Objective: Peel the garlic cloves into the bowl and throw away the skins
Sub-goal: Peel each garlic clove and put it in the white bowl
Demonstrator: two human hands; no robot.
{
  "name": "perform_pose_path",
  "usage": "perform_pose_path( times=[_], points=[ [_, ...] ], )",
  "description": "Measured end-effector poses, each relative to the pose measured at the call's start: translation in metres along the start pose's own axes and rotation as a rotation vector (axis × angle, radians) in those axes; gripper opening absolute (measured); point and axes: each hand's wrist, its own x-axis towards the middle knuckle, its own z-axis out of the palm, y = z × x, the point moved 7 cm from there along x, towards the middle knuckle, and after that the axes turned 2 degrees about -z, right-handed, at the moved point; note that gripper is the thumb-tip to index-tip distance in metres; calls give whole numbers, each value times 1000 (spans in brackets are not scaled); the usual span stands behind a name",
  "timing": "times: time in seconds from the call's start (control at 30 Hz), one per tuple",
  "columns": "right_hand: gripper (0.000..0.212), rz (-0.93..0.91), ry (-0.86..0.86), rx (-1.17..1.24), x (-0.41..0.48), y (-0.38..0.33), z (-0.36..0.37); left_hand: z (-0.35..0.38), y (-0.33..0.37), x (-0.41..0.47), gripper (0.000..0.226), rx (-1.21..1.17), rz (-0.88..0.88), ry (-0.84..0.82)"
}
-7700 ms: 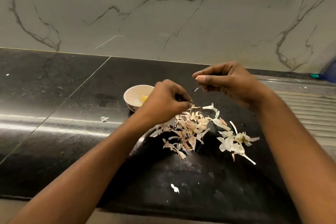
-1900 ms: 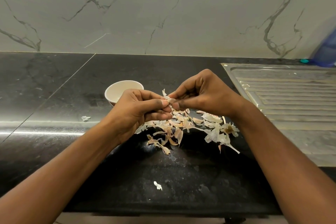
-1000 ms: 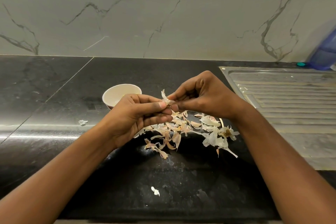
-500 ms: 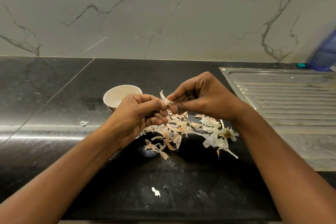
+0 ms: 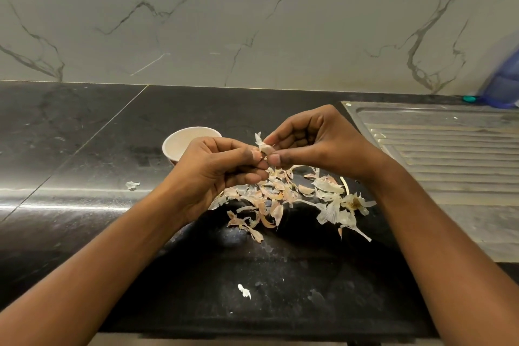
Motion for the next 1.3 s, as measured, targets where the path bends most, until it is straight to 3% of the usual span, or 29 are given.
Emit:
perform_pose_path(
  times=[0.17,0.33,0.43,0.7,0.87,1.07,1.3],
  points=[
    [28,-18,8,-17,0,-2,1,0,-2,1,19,-17,-14,-3],
    [25,-35,19,-3,2,-2,4,-3,2,0,22,50,101,58],
    [24,-37,30,16,2,-1,6,-4,2,0,13,66,140,88],
    [24,-45,39,13,4,-1,9,-4,-4,2,12,-17,78,129],
    [24,-59,38,-12,4,-1,11,-3,-8,2,25,-62,18,134],
    [26,-34,57,-78,3,1,5,-6,-6,6,9,18,68,129],
    [30,-14,78,-52,3,2,1,-6,-5,7,32,-40,66,74]
  ],
)
